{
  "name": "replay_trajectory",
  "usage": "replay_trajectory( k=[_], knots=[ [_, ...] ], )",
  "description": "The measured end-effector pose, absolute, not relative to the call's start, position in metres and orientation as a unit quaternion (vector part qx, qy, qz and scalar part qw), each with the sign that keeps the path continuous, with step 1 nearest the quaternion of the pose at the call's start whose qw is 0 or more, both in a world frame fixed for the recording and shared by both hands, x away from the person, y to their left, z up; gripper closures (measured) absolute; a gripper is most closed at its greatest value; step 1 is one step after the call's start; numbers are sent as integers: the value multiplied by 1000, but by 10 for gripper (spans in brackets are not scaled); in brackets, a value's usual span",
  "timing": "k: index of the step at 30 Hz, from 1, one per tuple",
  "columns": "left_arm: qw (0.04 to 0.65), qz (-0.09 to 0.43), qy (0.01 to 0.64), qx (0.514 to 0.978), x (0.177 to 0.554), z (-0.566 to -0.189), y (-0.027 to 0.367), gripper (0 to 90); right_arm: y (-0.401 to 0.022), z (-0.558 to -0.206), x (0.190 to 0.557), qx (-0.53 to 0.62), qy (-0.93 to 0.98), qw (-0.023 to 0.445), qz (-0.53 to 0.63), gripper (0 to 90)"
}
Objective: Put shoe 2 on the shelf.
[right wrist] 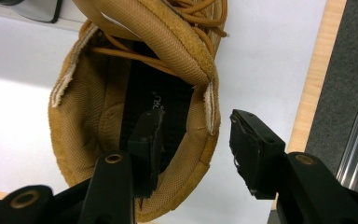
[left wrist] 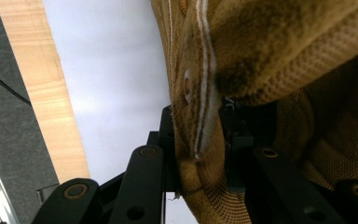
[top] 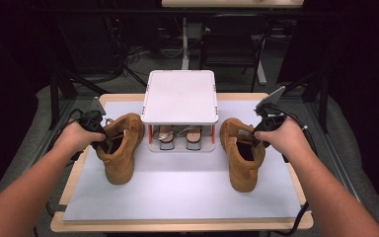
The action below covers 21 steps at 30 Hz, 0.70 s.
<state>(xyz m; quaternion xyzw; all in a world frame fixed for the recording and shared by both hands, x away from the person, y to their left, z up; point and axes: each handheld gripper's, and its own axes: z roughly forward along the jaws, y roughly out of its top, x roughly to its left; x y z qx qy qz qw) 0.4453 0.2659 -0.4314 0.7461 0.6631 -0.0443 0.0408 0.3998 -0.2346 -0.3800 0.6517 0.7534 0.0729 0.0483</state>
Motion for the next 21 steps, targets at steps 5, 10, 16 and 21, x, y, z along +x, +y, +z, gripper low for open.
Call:
replay_trajectory(
  k=[5,10,16,21],
  knots=[
    [37,-44,660,749,446,-431,265,748,-233,-392,402,657,750,49,68,558],
    [39,-49,658,751,447,-432,267,749,-233,-400,405,659,749,41,55,579],
    [42,-52,657,751,447,-432,267,748,-235,-412,407,666,744,32,47,596],
    [42,-55,656,751,447,-432,268,748,-238,-418,409,671,740,24,44,606]
  ],
)
